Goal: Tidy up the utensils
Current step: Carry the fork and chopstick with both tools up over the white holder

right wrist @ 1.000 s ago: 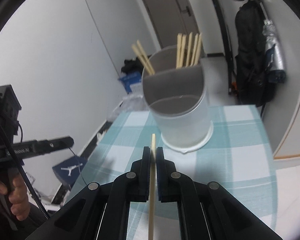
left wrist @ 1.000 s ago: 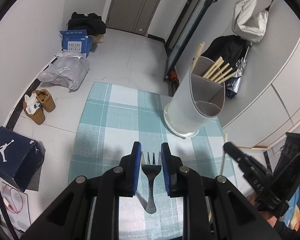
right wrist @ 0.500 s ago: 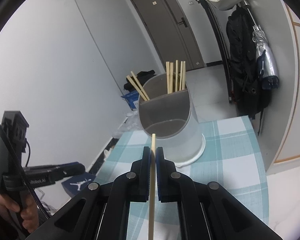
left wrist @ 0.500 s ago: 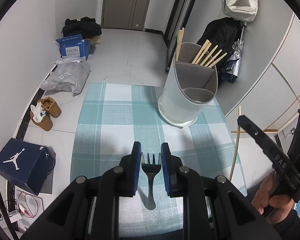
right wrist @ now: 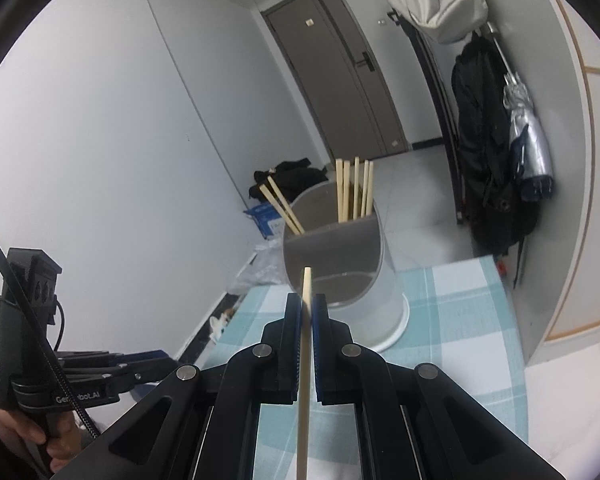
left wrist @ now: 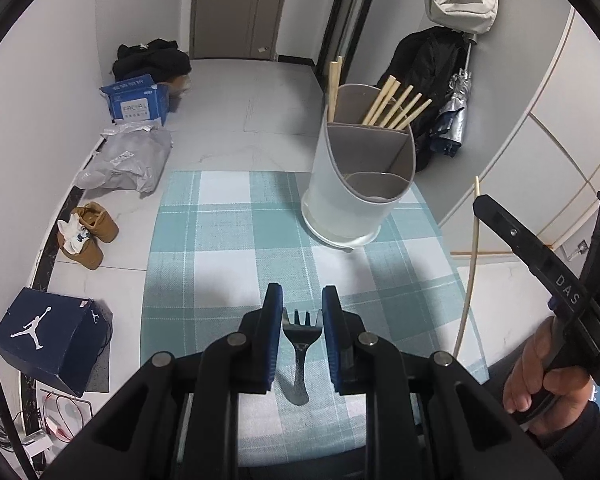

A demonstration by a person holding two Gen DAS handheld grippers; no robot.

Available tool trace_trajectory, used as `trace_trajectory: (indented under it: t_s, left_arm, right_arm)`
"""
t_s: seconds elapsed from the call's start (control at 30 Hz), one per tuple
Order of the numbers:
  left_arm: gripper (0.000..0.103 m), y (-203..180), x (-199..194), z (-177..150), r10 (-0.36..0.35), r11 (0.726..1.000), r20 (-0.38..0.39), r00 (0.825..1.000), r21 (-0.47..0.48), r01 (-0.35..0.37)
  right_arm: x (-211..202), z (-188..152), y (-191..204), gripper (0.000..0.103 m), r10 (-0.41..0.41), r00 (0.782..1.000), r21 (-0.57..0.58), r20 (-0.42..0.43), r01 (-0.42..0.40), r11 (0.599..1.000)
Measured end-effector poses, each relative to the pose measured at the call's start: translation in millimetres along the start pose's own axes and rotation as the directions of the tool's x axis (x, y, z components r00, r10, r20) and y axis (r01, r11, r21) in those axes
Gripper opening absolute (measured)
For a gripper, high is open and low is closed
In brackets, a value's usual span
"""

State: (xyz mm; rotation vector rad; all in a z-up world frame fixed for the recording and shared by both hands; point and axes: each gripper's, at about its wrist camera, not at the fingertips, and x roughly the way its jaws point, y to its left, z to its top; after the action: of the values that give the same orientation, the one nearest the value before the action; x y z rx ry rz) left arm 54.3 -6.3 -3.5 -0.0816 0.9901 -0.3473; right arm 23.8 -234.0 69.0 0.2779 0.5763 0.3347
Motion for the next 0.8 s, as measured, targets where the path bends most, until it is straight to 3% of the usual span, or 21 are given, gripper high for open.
trace_trajectory:
  t_s: [0.13,0.33,0.53,0.8]
  left_arm:
    - [0.015,-7.3,-5.5,5.3,-0.012,0.999,-0.012,1.000,0.039,0.012]
    - [0.015,-10.9,-25.0,41.0,-0.115,0.993,0.021,0.993,0.016,0.115]
    - [0.015,-21.4,-46.2,103.5,-0.202,0.979,0.072,0.977,0.040,0.199]
    - [0.015,-27.3,-47.5,192.5,-0.239,0.969,0.113,0.964,0.092,0.230]
  right_arm:
    - [-3.3,8.7,0.6,0.005,-0.007,1.000,-0.020,0.018,0.008,1.000]
    - [-5.5,44.7,-9.6,0.005,-0.013,0.997,0.003,0.080,0.013,1.000]
    - [3.6,94.7,-7.7,0.005,-0.037,0.978,-0.053,0.206,0.049,0.997]
    - [36.3,152.6,-8.8,0.005,-0.009,0.934,-0.086,0.356,0.043,0.995]
